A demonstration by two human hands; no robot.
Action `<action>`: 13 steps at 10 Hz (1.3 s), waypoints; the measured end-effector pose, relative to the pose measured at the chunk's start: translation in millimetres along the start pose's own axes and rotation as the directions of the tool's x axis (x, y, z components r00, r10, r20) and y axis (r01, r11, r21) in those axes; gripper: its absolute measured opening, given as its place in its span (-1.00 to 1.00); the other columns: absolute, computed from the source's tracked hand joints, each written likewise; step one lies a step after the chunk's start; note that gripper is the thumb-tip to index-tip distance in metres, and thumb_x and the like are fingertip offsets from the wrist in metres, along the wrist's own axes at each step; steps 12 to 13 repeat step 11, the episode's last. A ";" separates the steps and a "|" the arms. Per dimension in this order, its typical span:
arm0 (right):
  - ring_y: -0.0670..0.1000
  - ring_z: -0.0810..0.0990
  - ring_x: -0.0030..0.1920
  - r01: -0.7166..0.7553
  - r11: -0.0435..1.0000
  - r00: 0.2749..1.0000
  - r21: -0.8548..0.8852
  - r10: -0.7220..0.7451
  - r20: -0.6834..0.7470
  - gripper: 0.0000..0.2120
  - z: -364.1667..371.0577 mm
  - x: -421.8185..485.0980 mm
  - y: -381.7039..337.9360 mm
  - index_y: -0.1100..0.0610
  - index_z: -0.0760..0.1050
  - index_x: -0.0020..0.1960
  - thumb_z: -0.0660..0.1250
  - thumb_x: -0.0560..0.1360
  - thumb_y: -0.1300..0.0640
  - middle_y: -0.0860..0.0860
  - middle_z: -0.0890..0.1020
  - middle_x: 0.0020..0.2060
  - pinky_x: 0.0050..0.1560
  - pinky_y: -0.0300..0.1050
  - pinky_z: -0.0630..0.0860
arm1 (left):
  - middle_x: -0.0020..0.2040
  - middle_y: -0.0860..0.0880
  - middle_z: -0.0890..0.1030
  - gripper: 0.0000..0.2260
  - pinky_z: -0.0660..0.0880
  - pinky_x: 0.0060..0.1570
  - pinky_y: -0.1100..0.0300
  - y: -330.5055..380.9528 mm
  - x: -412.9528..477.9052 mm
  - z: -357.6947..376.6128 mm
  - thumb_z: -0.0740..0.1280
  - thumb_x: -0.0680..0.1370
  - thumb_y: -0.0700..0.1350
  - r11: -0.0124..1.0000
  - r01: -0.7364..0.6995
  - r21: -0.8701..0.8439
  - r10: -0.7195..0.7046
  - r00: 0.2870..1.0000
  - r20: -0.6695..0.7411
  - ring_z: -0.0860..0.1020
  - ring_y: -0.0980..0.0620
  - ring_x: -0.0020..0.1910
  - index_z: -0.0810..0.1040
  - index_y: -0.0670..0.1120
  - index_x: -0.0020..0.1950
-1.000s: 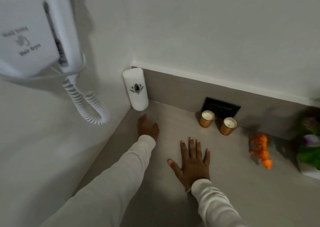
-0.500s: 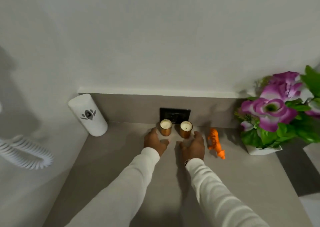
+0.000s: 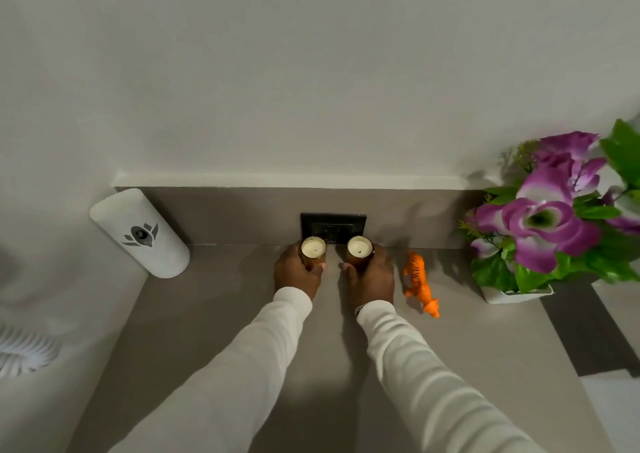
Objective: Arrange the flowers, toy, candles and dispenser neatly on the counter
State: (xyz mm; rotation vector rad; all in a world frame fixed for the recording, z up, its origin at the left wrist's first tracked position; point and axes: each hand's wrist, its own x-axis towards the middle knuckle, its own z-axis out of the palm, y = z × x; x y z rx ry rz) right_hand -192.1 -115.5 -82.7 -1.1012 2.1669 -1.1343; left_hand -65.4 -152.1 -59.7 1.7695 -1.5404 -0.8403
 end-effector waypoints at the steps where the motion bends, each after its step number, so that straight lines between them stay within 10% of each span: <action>1: 0.20 0.48 0.31 -0.040 0.994 0.999 0.097 0.044 -0.032 -0.37 -14.6 -32.9 -9.5 0.20 0.31 0.42 0.47 0.42 0.19 0.18 0.49 0.32 0.30 0.00 0.41 | 0.13 -0.19 0.58 -0.55 0.40 0.06 0.13 3.8 -16.3 -5.5 0.51 0.36 -0.13 1.000 -0.030 -0.004 0.029 0.994 -0.103 0.53 -0.21 0.11 0.43 -0.13 0.17; 2: 0.05 0.58 0.09 0.059 0.981 0.998 0.185 -0.053 -0.034 -0.47 -43.2 -85.1 -1.7 0.02 0.39 0.31 0.47 0.39 0.09 0.03 0.58 0.14 0.13 0.00 0.55 | 0.17 -0.16 0.50 -0.54 0.44 0.10 0.10 4.3 -50.1 -3.3 0.42 0.40 -0.21 0.982 -0.169 -0.082 0.153 0.973 -0.171 0.50 -0.15 0.12 0.36 -0.09 0.25; 4: 0.06 0.58 -0.29 0.155 0.970 0.951 0.187 -0.095 -0.294 -0.61 -126.8 -103.8 36.7 -0.06 0.44 -0.10 0.52 0.32 0.32 -0.05 0.58 -0.26 -0.27 -0.17 0.50 | 0.20 -0.04 0.47 -0.55 0.49 0.12 0.19 27.9 -109.4 37.4 0.39 0.44 -0.09 0.889 -0.428 -0.165 0.454 0.872 0.182 0.45 0.05 0.17 0.35 0.02 0.29; 5: 0.19 0.55 -0.20 0.121 0.980 0.899 0.155 -0.043 -0.435 -0.64 -168.5 -74.6 60.3 0.11 0.46 -0.06 0.52 0.27 0.37 0.09 0.56 -0.18 -0.11 0.05 0.54 | 0.38 -0.09 0.36 -0.30 0.29 0.36 0.15 47.4 -116.8 62.9 0.47 0.39 0.01 0.922 -0.376 -0.093 0.380 0.832 0.404 0.33 -0.05 0.36 0.22 -0.05 0.44; 7: 0.30 0.38 0.33 -0.062 0.995 0.925 0.074 0.085 -0.371 -0.05 -218.6 -5.0 99.3 0.34 0.29 0.40 0.68 0.16 0.15 0.30 0.44 0.28 0.35 0.04 0.29 | 0.30 -0.08 0.44 -0.31 0.11 0.08 0.53 65.5 -123.8 94.4 0.49 0.38 -0.05 0.919 -0.395 -0.012 0.370 0.848 0.380 0.41 0.02 0.24 0.26 -0.01 0.44; 9: 0.23 0.54 0.23 -0.055 0.993 0.975 0.102 0.076 -0.210 -0.11 -224.3 33.8 102.0 0.21 0.34 0.35 0.67 0.15 0.04 0.20 0.56 0.21 0.27 0.12 0.47 | 0.30 -0.09 0.49 -0.49 0.38 0.25 0.15 71.3 -124.3 107.9 0.39 0.46 -0.08 0.931 -0.361 0.048 0.331 0.894 0.303 0.47 -0.09 0.25 0.34 -0.01 0.38; 13: 0.25 0.53 0.22 -0.033 0.991 0.981 0.127 0.057 -0.188 -0.12 -221.0 39.6 98.4 0.22 0.35 0.35 0.66 0.15 0.04 0.21 0.54 0.20 0.24 0.11 0.47 | 0.34 -0.14 0.48 -0.44 0.34 0.30 0.11 75.8 -115.7 114.2 0.41 0.45 -0.10 0.933 -0.354 0.060 0.321 0.898 0.302 0.44 -0.13 0.30 0.31 -0.07 0.41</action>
